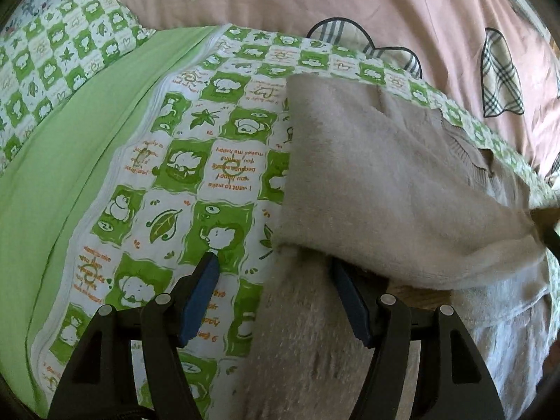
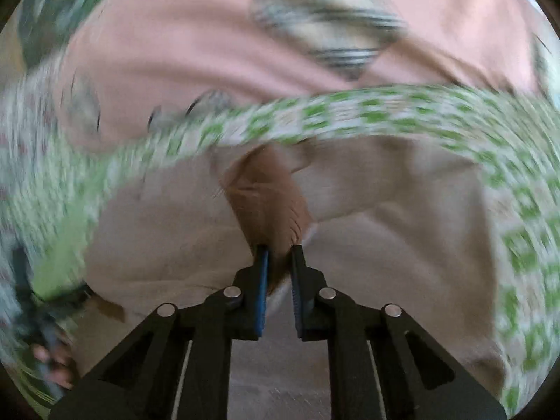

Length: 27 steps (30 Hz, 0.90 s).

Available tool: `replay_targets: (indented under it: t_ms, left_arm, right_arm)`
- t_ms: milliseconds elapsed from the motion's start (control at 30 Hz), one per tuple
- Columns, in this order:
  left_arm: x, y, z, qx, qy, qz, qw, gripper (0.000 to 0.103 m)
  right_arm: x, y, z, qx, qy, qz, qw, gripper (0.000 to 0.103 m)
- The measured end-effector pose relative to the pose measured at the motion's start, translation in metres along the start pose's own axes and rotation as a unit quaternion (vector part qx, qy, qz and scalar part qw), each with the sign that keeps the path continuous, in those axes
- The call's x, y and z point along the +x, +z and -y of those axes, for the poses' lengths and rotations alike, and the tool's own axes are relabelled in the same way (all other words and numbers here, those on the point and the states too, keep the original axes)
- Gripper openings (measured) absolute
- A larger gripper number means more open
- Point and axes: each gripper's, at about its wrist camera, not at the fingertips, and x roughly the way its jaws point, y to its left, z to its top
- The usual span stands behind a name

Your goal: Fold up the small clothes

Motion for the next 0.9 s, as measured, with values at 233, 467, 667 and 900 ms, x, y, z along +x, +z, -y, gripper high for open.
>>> replay_targets:
  t_ms: [233, 467, 667, 900]
  left_arm:
    - [0.004, 0.002, 0.002, -0.011, 0.0, 0.011, 0.9999, 0.069]
    - [0.004, -0.003, 0.0, -0.012, -0.008, 0.023, 0.9996, 0.069]
    - [0.005, -0.003, 0.0, -0.014, -0.009, 0.023, 0.9996, 0.07]
    - [0.004, -0.003, -0.012, -0.048, -0.032, 0.031, 0.9978, 0.067]
  right_arm:
    - [-0.01, -0.032, 0.068, 0.116, 0.016, -0.047, 0.992, 0.01]
    - [-0.012, -0.025, 0.068, 0.146, 0.05, -0.022, 0.988, 0.063]
    - [0.022, -0.016, 0.052, 0.123, 0.044, -0.056, 0.99, 0.013]
    - [-0.011, -0.024, 0.051, 0.068, 0.003, -0.021, 0.997, 0.013]
